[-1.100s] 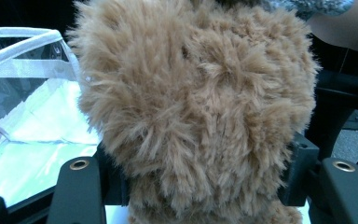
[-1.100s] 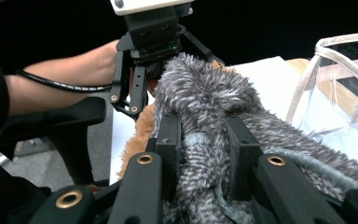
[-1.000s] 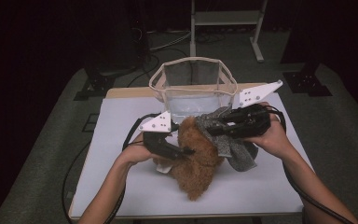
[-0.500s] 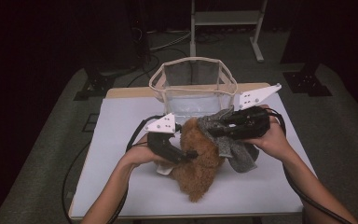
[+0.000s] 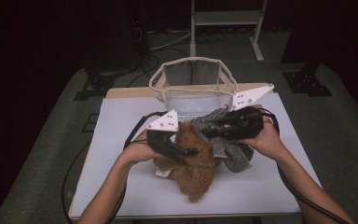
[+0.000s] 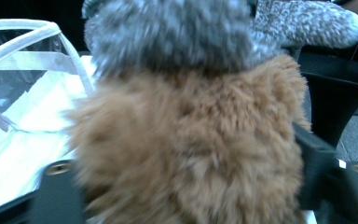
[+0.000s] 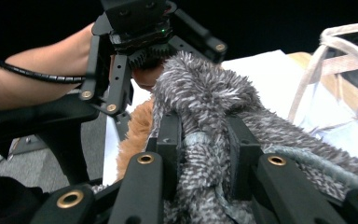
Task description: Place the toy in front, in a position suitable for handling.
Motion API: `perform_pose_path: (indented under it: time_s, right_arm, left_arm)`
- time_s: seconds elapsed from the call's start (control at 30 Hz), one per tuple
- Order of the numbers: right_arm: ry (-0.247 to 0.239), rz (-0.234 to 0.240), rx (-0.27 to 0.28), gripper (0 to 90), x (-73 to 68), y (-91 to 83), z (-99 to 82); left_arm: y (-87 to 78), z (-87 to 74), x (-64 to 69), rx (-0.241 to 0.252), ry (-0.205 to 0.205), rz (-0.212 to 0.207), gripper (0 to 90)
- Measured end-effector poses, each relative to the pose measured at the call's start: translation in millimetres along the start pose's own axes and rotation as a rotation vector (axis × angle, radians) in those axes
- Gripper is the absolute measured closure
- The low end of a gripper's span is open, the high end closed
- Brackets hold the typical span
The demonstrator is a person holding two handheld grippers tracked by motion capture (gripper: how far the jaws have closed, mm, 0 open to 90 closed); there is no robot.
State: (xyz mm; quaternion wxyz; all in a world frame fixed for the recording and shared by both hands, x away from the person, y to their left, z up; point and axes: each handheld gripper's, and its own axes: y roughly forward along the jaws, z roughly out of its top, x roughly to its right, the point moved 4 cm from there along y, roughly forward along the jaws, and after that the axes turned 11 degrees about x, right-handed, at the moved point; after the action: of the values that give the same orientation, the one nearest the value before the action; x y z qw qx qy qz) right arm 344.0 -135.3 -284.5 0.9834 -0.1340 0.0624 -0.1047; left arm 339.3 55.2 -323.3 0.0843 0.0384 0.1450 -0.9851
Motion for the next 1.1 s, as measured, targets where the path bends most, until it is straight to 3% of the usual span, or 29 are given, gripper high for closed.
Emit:
perform_pose_path:
  time_s: [0.17, 0.3, 0.43, 0.57, 0.67, 0.83, 0.93, 1.0, 1.1]
  right_arm:
    - [0.01, -0.028, 0.025, 70.4, 4.9, -13.5, -5.6]
    - [0.046, -0.041, 0.041, 70.4, 11.2, -21.2, -14.0]
    - [0.022, -0.035, 0.042, 70.4, 5.4, -19.3, -5.0]
    - [-0.021, -0.039, 0.017, 70.6, -2.1, -12.1, 5.4]
    - [-0.051, -0.078, -0.031, 70.9, 0.3, -9.9, 0.9]
    - [-0.019, -0.101, -0.04, 71.1, 7.4, -17.3, -12.0]
    - [-0.001, -0.117, -0.043, 71.1, 12.1, -24.5, -17.3]
    - [0.007, -0.124, -0.038, 71.0, 15.1, -29.1, -20.4]
    - [0.021, -0.137, -0.037, 71.0, 18.8, -35.4, -25.3]
  left_arm:
    - [-4.8, 0.2, -3.1, 0.009, -0.006, 0.013, 33.2]
    - [-3.0, -0.1, -4.2, 0.016, -0.024, 0.018, 31.9]
    - [6.2, 4.0, -0.9, 0.013, 0.003, -0.001, 31.1]
    - [16.6, 7.9, 1.8, -0.011, 0.029, -0.01, 29.2]
    - [19.3, 4.2, -0.7, -0.014, 0.001, -0.006, 25.5]
    - [21.7, 0.7, -0.7, 0.002, -0.01, -0.009, 19.2]
    - [21.8, -1.6, -0.2, -0.014, -0.011, -0.001, 14.9]
    - [21.8, -5.5, 0.1, -0.015, -0.015, 0.002, 15.1]
    - [24.9, -10.8, 0.6, 0.014, -0.02, 0.017, 28.8]
